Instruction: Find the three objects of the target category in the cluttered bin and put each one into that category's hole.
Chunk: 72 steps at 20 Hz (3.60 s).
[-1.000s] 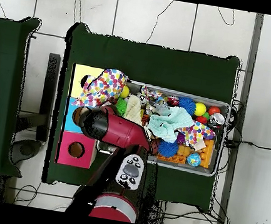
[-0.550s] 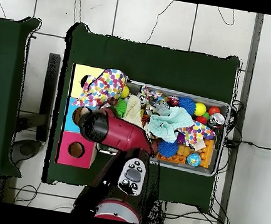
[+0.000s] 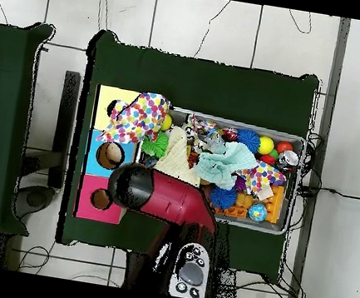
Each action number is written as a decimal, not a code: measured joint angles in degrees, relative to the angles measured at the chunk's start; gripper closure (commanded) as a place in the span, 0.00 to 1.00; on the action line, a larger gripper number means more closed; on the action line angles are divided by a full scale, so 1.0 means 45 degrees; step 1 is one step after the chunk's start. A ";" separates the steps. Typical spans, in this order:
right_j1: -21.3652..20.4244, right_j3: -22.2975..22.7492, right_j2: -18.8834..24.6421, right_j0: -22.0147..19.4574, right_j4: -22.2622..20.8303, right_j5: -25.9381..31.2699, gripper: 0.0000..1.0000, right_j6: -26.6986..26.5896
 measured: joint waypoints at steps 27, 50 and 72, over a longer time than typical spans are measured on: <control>-0.5014 0.1372 0.2966 -0.2749 0.0604 -0.3016 0.00 0.0000; -0.1368 0.0293 0.1681 -0.0312 -0.0322 -0.3018 1.00 0.0000; -0.1007 -0.0475 0.0674 0.0156 -0.0322 -0.3018 1.00 0.0000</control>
